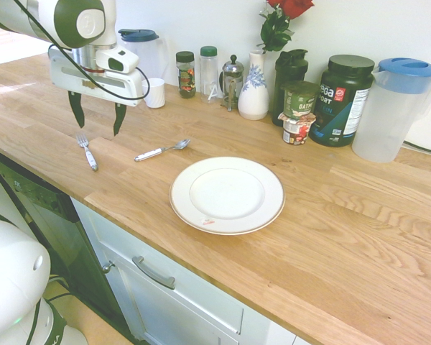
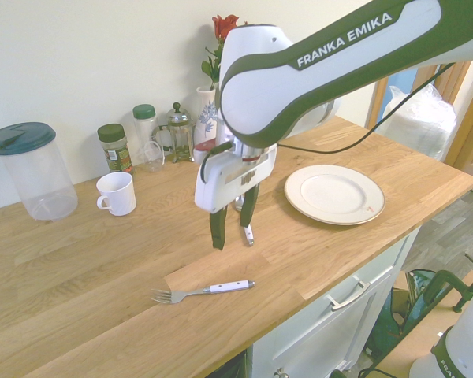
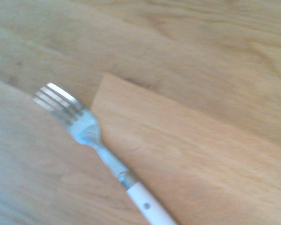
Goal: Put the fork into the plate
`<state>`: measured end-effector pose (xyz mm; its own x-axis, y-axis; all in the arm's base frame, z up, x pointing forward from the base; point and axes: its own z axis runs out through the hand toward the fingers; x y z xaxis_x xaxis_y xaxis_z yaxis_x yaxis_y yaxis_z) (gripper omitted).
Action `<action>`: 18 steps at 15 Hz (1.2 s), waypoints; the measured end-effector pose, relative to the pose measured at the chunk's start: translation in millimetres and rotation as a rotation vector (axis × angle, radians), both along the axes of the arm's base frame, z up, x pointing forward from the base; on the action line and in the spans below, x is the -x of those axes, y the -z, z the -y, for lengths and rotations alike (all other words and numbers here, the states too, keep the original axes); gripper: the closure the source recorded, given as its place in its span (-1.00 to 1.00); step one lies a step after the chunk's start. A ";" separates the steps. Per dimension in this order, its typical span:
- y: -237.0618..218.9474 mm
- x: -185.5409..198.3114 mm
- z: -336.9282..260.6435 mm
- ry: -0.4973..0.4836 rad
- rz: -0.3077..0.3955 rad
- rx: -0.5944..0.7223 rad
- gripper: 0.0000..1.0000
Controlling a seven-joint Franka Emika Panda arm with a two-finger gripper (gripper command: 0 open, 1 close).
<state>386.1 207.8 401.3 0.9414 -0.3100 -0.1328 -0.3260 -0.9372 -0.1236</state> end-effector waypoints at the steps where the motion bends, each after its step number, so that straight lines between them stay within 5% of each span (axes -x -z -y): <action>1: 3.1 4.2 -4.3 -0.039 -0.017 0.004 -1.00; 4: 22.4 14.5 -8.9 -0.170 -0.050 0.014 -1.00; 5: 31.5 19.1 -9.7 -0.204 -0.055 0.018 1.00; 13: 65.5 39.4 -23.6 -0.369 0.130 0.016 1.00; 18: 71.5 42.7 -22.3 -0.398 0.162 0.023 1.00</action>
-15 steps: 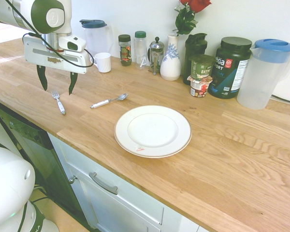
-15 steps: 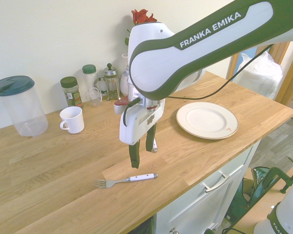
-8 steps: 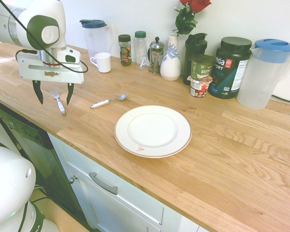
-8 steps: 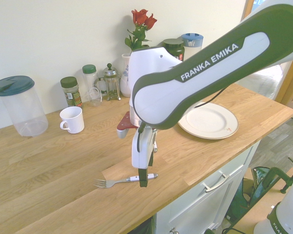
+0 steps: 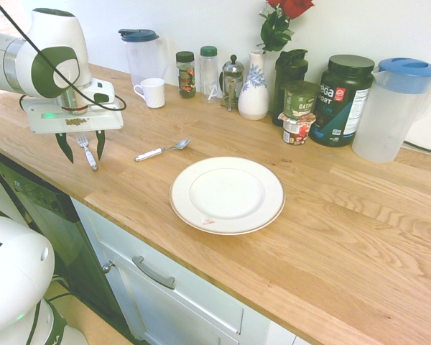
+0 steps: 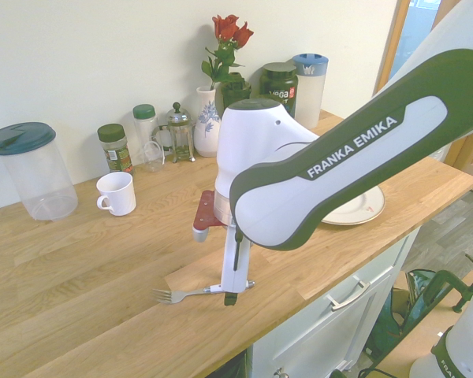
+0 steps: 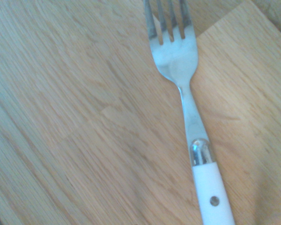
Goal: Put the fork into the plate
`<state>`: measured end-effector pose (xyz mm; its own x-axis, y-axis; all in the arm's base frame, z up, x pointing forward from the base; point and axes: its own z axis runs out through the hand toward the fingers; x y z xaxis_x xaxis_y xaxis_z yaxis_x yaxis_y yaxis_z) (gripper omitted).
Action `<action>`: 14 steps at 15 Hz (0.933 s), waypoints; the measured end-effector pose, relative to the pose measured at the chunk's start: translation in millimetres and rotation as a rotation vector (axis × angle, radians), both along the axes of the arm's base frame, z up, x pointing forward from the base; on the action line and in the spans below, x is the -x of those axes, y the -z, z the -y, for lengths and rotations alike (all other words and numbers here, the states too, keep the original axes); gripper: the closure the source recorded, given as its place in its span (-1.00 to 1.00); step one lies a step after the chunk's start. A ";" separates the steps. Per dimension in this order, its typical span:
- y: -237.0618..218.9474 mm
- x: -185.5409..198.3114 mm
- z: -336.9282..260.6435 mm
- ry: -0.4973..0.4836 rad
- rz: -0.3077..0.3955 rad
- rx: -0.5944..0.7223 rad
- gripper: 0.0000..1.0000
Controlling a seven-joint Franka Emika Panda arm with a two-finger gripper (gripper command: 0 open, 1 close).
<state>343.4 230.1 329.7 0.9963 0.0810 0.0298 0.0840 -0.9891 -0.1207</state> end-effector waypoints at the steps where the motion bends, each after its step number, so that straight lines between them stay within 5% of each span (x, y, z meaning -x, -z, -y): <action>1: 0.8 0.5 0.4 -0.003 0.000 0.004 1.00; 14: 8.8 0.6 10.5 0.001 0.016 0.017 1.00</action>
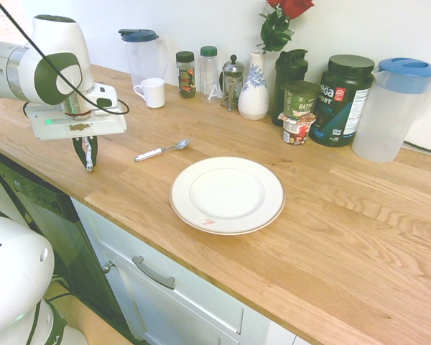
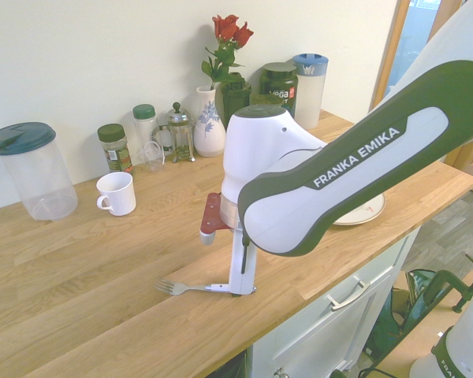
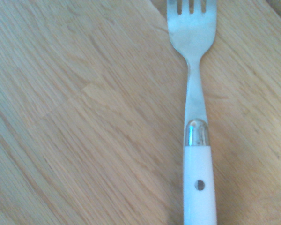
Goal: Put the fork into the plate
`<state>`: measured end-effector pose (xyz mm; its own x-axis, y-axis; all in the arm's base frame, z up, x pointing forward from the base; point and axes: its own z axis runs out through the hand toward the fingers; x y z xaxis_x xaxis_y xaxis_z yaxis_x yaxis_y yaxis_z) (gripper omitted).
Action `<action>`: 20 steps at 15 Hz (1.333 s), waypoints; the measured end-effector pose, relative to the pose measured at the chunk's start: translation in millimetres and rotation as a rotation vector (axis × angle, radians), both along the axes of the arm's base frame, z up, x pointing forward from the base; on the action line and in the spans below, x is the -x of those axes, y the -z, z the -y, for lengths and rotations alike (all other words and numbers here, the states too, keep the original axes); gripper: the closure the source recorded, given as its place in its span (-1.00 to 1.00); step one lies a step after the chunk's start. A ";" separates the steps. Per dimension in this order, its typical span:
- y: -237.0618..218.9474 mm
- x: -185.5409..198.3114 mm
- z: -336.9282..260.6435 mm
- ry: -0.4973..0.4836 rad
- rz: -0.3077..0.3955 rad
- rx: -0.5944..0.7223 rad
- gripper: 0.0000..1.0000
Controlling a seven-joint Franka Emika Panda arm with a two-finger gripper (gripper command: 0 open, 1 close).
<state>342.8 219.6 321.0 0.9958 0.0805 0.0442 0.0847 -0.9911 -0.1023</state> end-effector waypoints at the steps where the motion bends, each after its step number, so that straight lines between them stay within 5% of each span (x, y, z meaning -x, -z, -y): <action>1: -0.7 -2.1 1.9 0.008 0.003 -0.003 1.00; 11: -85.9 -88.3 87.7 0.236 0.118 -0.092 1.00; 16: -118.4 -87.1 189.1 0.397 0.148 -0.124 1.00; 20: -101.6 -75.6 256.8 0.524 0.125 -0.129 1.00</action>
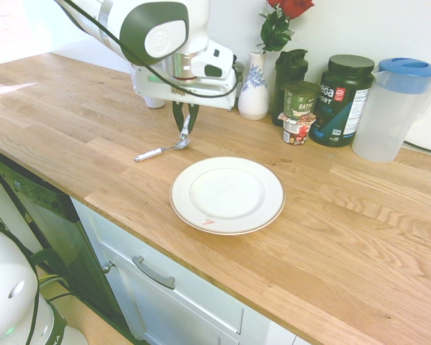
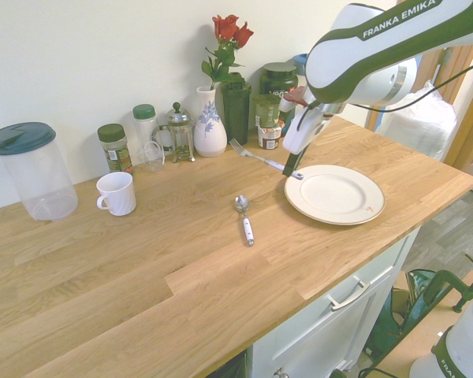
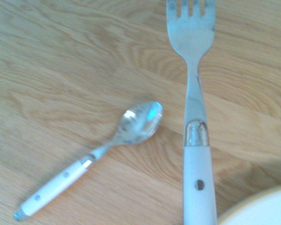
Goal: Put the fork into the plate
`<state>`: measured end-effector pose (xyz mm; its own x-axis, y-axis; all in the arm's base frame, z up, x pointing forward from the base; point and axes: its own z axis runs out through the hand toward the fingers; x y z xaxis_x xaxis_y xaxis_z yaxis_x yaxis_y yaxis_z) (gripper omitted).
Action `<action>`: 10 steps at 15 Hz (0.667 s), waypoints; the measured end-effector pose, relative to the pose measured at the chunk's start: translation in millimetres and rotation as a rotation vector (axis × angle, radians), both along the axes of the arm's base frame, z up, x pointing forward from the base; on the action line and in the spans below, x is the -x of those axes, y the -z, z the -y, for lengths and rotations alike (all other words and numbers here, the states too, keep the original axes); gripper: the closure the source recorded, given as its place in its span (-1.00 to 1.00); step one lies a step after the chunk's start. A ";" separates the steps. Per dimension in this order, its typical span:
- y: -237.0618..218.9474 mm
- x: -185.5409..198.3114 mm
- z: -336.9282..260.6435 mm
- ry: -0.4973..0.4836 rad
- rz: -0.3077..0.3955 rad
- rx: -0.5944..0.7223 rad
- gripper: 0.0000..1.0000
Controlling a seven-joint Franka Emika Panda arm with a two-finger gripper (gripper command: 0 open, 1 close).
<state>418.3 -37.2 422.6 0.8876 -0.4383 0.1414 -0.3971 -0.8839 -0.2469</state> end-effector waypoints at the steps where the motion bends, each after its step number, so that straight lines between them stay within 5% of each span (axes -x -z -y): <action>1: 7.9 4.5 8.8 0.021 -0.010 -0.002 1.00; 10: 33.7 32.7 85.1 0.155 -0.036 0.073 1.00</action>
<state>385.7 -122.4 388.9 0.8151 -0.5602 0.1474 -0.5376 -0.8264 -0.1677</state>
